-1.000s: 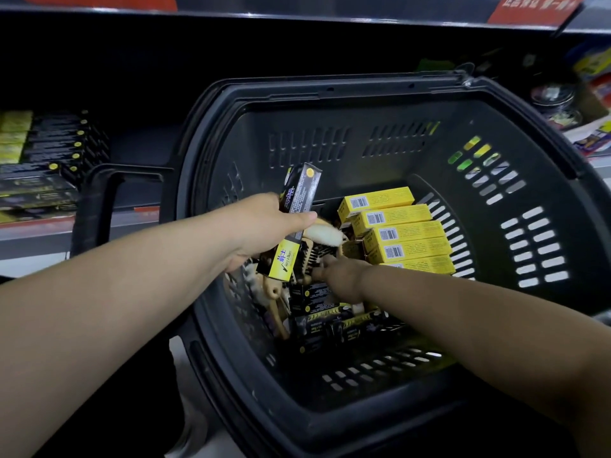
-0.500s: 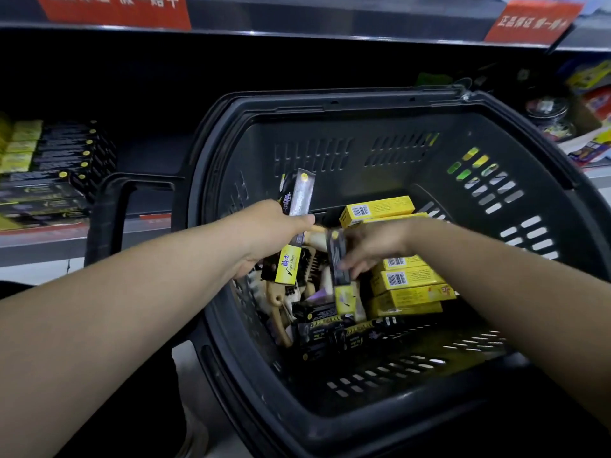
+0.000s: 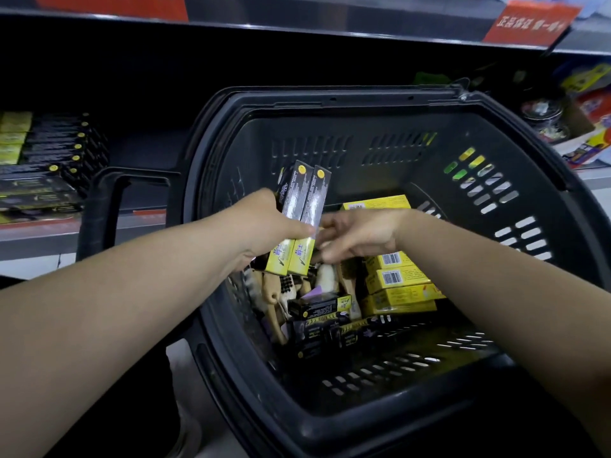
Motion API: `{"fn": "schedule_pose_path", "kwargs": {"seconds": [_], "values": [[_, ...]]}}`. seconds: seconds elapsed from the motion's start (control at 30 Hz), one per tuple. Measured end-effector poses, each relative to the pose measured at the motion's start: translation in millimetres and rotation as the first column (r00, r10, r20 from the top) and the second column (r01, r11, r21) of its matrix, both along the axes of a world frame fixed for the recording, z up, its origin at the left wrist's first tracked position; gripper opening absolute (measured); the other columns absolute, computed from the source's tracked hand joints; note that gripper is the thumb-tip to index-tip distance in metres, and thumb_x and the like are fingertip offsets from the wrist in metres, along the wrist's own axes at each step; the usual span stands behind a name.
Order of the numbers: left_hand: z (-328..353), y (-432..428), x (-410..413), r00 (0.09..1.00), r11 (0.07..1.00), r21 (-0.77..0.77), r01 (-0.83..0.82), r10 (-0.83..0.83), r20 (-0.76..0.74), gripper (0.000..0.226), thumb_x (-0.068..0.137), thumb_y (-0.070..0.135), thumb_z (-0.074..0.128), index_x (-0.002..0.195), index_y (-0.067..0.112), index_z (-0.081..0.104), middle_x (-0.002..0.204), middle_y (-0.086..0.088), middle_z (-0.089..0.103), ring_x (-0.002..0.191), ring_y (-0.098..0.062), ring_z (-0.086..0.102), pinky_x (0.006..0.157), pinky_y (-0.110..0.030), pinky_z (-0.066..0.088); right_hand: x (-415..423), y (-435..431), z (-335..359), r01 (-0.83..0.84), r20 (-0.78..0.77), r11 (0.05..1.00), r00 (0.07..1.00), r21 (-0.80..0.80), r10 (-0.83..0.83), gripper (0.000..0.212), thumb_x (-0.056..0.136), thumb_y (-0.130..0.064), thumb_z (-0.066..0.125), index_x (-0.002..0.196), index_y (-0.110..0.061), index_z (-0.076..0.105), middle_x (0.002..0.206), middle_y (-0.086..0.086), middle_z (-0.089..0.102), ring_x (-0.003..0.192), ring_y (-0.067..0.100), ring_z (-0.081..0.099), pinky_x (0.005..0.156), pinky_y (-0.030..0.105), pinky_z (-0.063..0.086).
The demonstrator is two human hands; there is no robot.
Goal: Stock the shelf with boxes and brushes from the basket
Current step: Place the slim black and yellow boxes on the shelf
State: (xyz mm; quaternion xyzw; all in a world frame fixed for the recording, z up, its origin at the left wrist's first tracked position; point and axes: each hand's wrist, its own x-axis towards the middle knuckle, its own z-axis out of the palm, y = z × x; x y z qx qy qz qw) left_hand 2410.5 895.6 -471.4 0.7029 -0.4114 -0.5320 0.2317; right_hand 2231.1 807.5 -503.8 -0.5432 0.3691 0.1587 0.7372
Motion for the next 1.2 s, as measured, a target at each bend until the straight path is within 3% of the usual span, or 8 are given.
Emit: {"fn": "schedule_pose_path", "kwargs": {"seconds": [0.07, 0.13, 0.37, 0.5, 0.6, 0.8, 1.0, 1.2], "values": [[-0.3, -0.9, 1.2, 1.0, 1.0, -0.002, -0.004, 0.004, 0.004, 0.064, 0.068, 0.028, 0.082, 0.122, 0.011, 0.053, 0.114, -0.01, 0.062, 0.106, -0.029, 0.06, 0.097, -0.046, 0.046, 1.0, 10.8, -20.6, -0.392, -0.342, 0.867, 0.896, -0.307, 0.284, 0.049, 0.082, -0.019, 0.071, 0.125, -0.024, 0.049, 0.133, 0.002, 0.053, 0.114, 0.015, 0.053, 0.101, 0.033, 0.044], [-0.1, -0.9, 0.8, 1.0, 1.0, -0.005, 0.006, -0.006, 0.011, 0.062, 0.067, 0.027, 0.082, 0.12, 0.011, 0.054, 0.113, -0.01, 0.063, 0.104, -0.028, 0.06, 0.096, -0.045, 0.046, 2.2, 28.2, -42.2, -0.68, -0.591, 0.647, 0.693, -0.346, 0.413, 0.069, 0.082, -0.034, 0.07, 0.14, -0.023, 0.035, 0.142, 0.002, 0.043, 0.117, 0.017, 0.048, 0.089, 0.027, 0.041], [2.9, -0.1, -1.0, 1.0, 1.0, -0.011, 0.0, 0.0, 0.005, 0.062, 0.069, 0.022, 0.082, 0.121, 0.011, 0.052, 0.113, -0.01, 0.062, 0.104, -0.027, 0.06, 0.096, -0.044, 0.047, 9.3, 56.5, -75.5, -0.859, -0.659, 0.403, 0.504, -0.315, 0.559, 0.064, 0.09, -0.032, 0.061, 0.142, -0.01, 0.03, 0.14, 0.011, 0.043, 0.116, 0.031, 0.051, 0.088, 0.031, 0.044], [4.9, 0.1, -1.4, 1.0, 1.0, -0.018, 0.005, -0.005, -0.018, 0.06, 0.069, 0.021, 0.082, 0.121, 0.011, 0.052, 0.114, -0.01, 0.062, 0.106, -0.027, 0.06, 0.098, -0.044, 0.046, 8.3, 40.8, -65.9, -0.757, -0.591, 0.474, 0.651, -0.451, 0.477, 0.022, 0.09, -0.024, 0.058, 0.108, -0.011, 0.055, 0.112, 0.009, 0.058, 0.096, 0.028, 0.054, 0.072, 0.027, 0.037], [7.6, 1.2, -2.0, 0.999, 1.0, -0.016, 0.007, -0.007, -0.04, 0.058, 0.071, 0.021, 0.081, 0.121, 0.012, 0.052, 0.115, -0.01, 0.062, 0.108, -0.026, 0.059, 0.1, -0.044, 0.045, 0.6, 25.5, -57.0, -0.668, -0.574, 0.557, 0.731, -0.494, 0.369, 0.019, 0.086, -0.027, 0.061, 0.101, -0.015, 0.058, 0.113, 0.005, 0.062, 0.1, 0.026, 0.057, 0.079, 0.032, 0.045], [10.4, 6.3, -2.9, 0.999, 0.999, -0.023, 0.027, -0.028, -0.038, 0.06, 0.072, 0.019, 0.08, 0.124, 0.012, 0.051, 0.116, -0.009, 0.062, 0.108, -0.025, 0.059, 0.101, -0.042, 0.044, -9.9, 41.1, -76.1, -0.79, -0.651, 0.501, 0.593, -0.355, 0.474, 0.064, 0.088, -0.033, 0.063, 0.141, -0.016, 0.032, 0.138, 0.009, 0.046, 0.117, 0.029, 0.05, 0.08, 0.027, 0.038], [10.9, 7.3, -0.9, 0.999, 0.999, -0.044, 0.028, -0.029, -0.015, 0.059, 0.071, 0.02, 0.08, 0.122, 0.013, 0.051, 0.114, -0.007, 0.062, 0.106, -0.024, 0.059, 0.1, -0.042, 0.045, 0.7, 48.7, -85.5, -0.836, -0.673, 0.395, 0.543, -0.381, 0.501, 0.049, 0.093, -0.029, 0.057, 0.137, -0.014, 0.042, 0.137, 0.011, 0.047, 0.119, 0.032, 0.049, 0.087, 0.033, 0.043], [16.4, 8.4, 2.7, 0.996, 0.998, -0.05, 0.035, -0.039, -0.08, 0.073, 0.07, 0.026, 0.08, 0.132, 0.011, 0.044, 0.125, -0.009, 0.058, 0.113, -0.027, 0.056, 0.101, -0.043, 0.043, -8.1, 8.8, -45.5, -0.527, -0.526, 0.607, 0.826, -0.595, 0.201, 0.014, 0.085, -0.032, 0.063, 0.092, -0.021, 0.06, 0.092, 0.003, 0.059, 0.085, 0.02, 0.052, 0.071, 0.028, 0.039]]}}
